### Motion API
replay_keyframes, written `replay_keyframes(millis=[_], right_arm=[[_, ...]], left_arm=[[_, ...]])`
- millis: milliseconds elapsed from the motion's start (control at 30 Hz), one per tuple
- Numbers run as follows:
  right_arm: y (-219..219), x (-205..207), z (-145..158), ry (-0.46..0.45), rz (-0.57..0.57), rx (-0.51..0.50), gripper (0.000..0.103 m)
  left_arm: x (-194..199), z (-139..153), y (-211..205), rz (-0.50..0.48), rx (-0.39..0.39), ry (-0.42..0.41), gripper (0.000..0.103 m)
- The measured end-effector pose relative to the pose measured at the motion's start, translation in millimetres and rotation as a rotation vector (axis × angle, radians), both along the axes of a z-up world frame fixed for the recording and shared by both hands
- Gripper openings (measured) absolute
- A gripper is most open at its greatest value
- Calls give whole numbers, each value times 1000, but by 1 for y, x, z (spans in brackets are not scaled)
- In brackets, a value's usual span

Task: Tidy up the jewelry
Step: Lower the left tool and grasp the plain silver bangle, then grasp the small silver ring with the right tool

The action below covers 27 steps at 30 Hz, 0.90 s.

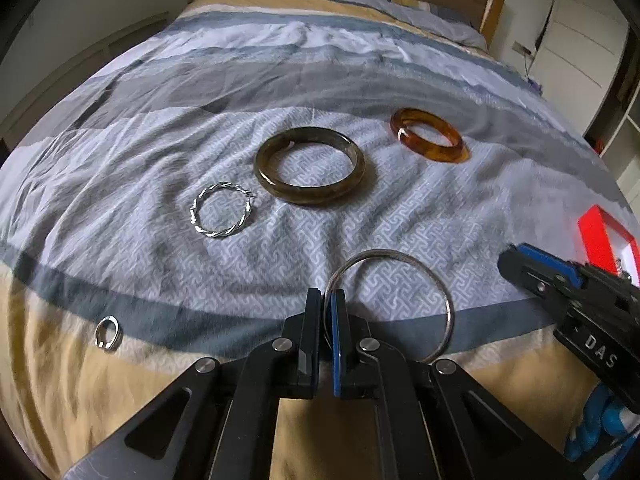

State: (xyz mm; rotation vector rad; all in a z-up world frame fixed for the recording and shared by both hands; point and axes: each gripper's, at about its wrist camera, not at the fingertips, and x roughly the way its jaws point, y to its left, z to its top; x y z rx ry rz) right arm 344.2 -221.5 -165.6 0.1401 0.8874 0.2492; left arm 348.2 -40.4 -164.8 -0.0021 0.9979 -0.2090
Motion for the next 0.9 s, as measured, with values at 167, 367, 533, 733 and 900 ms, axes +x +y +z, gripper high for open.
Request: replay_keyframes(millis=[167, 367, 533, 733, 900], right_arm=[[-6, -24, 15, -14, -10, 5, 19], [-9, -56, 36, -43, -11, 13, 19], [-13, -81, 53, -69, -12, 17, 19], [-20, -109, 71, -101, -24, 27, 19], [-30, -132, 82, -124, -40, 44, 19]], left_arm=[[-19, 11, 5, 19, -13, -19, 4], [-46, 30, 11, 18, -2, -57, 3], [-65, 48, 14, 8, 8, -84, 3], [-82, 74, 6, -20, 31, -124, 3], [-95, 95, -8, -46, 43, -153, 3]])
